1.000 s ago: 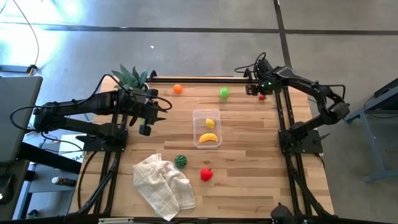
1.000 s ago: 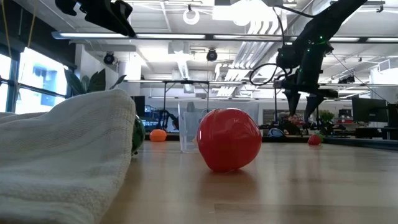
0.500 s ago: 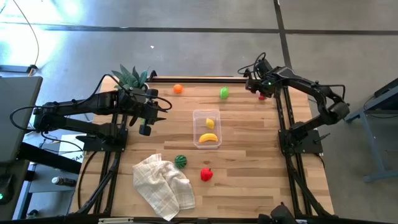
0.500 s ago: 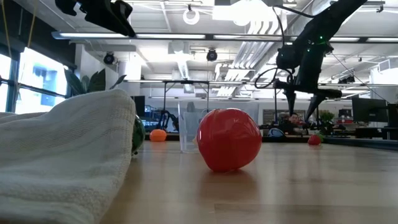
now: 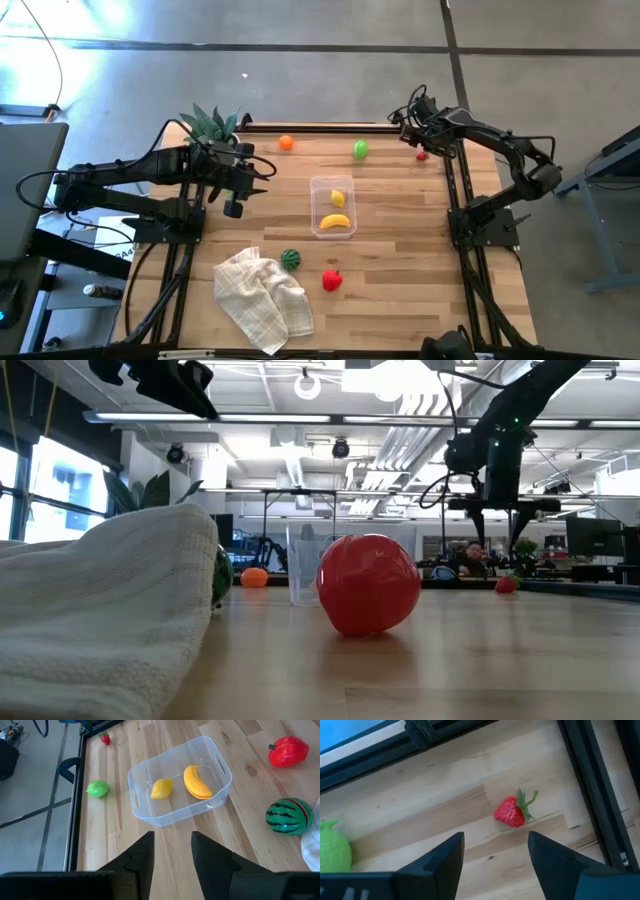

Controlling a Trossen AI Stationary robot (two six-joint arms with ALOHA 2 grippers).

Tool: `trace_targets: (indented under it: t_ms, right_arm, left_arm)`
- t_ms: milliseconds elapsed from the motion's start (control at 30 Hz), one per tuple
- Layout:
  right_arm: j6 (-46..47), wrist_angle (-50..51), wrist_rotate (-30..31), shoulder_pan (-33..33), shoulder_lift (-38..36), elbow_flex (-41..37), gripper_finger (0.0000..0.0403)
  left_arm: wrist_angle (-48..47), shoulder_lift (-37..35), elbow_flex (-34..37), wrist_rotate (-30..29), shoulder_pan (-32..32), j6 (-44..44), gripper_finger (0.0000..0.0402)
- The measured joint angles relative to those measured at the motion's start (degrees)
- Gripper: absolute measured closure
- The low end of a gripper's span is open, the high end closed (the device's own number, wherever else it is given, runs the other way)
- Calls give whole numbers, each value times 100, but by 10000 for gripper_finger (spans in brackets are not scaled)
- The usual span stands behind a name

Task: Pick and placing Produce into tupperware
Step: Put the red strawberry into the transparent bin

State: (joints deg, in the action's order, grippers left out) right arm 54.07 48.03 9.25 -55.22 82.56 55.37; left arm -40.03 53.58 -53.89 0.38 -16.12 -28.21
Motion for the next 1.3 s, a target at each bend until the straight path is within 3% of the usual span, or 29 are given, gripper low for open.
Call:
trace_targets:
  t_ms: [567, 800, 1300]
  right_arm:
    - [140, 25, -46, 1, 1116, -4, 192]
    - [370, 2, 449, 63, 1193, -4, 192]
    - [444, -260, 330, -76, 1309, -4, 192]
  left_arm:
    - [0, -1, 0, 0, 0, -1, 284]
    - [0, 1, 0, 0, 0, -1, 284]
    - [0, 0, 0, 0, 0, -1, 284]
